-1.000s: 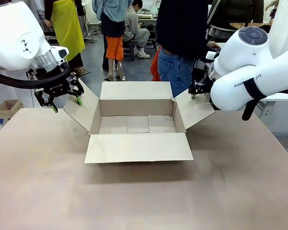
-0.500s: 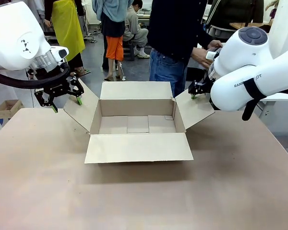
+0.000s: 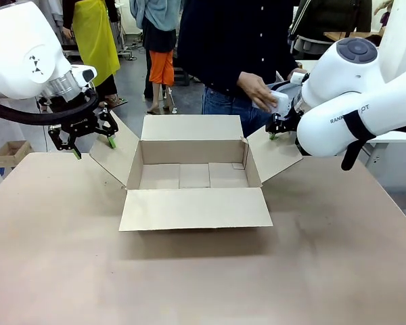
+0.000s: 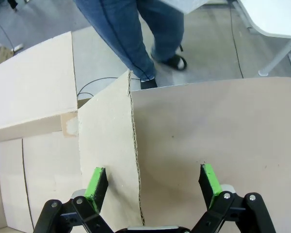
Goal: Pack the gift set into the box.
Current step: Lift both hands away from the flaps of the Package Box.
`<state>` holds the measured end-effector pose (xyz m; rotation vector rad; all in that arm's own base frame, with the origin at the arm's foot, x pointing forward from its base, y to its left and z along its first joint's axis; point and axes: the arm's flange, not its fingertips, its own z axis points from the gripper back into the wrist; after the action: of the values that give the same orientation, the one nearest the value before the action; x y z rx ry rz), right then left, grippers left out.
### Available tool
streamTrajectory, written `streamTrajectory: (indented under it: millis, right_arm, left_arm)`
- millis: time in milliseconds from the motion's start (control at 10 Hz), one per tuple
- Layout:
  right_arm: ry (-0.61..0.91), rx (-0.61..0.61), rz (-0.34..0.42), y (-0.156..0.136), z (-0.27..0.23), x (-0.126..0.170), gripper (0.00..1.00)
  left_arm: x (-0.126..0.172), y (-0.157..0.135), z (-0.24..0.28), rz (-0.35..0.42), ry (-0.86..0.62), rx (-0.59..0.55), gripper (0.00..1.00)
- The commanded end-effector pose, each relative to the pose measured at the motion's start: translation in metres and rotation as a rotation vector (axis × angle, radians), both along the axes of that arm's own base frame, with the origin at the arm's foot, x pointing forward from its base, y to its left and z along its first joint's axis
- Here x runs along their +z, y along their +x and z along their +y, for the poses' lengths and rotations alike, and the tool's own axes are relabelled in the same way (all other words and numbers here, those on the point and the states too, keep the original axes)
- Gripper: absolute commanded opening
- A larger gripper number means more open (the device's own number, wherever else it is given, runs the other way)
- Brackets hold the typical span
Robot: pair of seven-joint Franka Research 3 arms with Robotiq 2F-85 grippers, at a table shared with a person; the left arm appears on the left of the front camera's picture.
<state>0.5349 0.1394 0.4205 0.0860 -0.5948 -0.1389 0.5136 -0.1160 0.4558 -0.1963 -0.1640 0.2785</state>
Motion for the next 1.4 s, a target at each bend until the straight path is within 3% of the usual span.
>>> streamTrajectory:
  millis: [0,1300]
  right_arm:
    - [-0.008,-0.026,-0.004,0.0,0.0038,0.0017,1.0]
    - [-0.008,-0.026,-0.004,0.0,0.0038,0.0017,1.0]
  left_arm:
    - [0.0026,-0.0013,0.0001,0.001,0.015,0.011,1.0]
    - [0.0026,-0.0013,0.0001,0.001,0.015,0.011,1.0]
